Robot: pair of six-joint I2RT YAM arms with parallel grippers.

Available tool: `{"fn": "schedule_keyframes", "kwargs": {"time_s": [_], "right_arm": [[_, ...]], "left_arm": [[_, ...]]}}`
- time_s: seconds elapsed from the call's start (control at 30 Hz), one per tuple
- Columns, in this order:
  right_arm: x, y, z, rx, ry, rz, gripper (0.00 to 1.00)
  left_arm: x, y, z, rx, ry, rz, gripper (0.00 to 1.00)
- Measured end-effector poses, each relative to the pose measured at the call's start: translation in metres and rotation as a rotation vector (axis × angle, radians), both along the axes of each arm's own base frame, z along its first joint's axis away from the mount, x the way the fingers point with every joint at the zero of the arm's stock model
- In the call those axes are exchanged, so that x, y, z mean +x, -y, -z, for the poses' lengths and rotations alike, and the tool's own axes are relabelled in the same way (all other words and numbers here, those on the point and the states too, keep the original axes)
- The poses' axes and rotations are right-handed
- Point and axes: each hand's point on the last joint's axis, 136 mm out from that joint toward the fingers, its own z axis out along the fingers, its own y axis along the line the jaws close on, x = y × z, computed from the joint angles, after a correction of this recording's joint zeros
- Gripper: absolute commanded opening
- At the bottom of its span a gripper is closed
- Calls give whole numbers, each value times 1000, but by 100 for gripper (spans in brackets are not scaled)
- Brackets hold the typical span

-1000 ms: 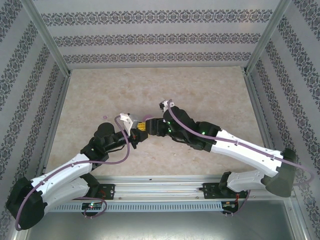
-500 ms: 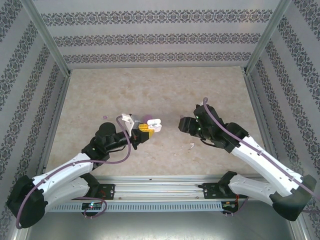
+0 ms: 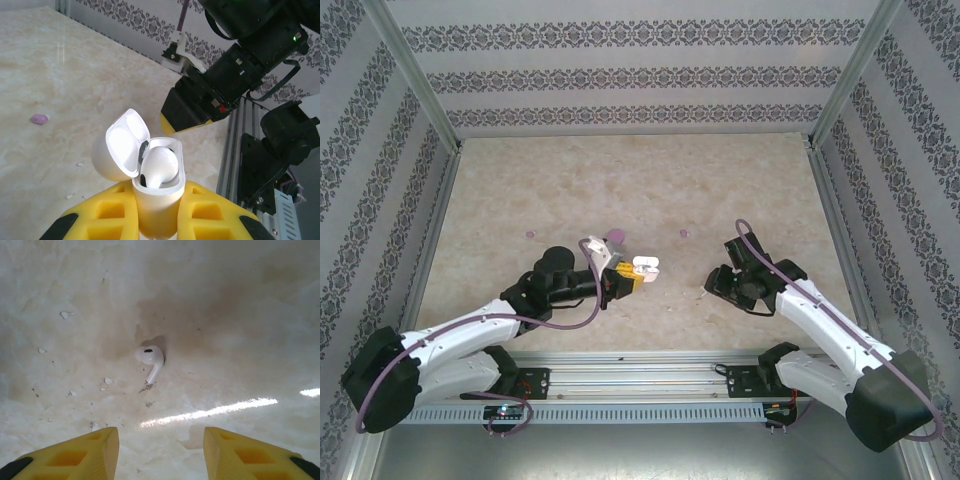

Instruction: Insert the wireless bluetooth earbuds into the charging case

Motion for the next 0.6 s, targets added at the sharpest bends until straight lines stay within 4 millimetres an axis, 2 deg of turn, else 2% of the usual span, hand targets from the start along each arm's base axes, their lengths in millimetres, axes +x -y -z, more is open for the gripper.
{"fn": "schedule_keyframes", "kwargs": {"time_s": [0.33, 0.6], "right_arm": [[4, -2, 28, -52, -93, -54, 46], [17, -11, 39, -61, -128, -98, 44]], "left_arm": [[-2, 9, 3, 15, -3, 20, 0], [-1, 9, 3, 17, 1, 19, 0]]}}
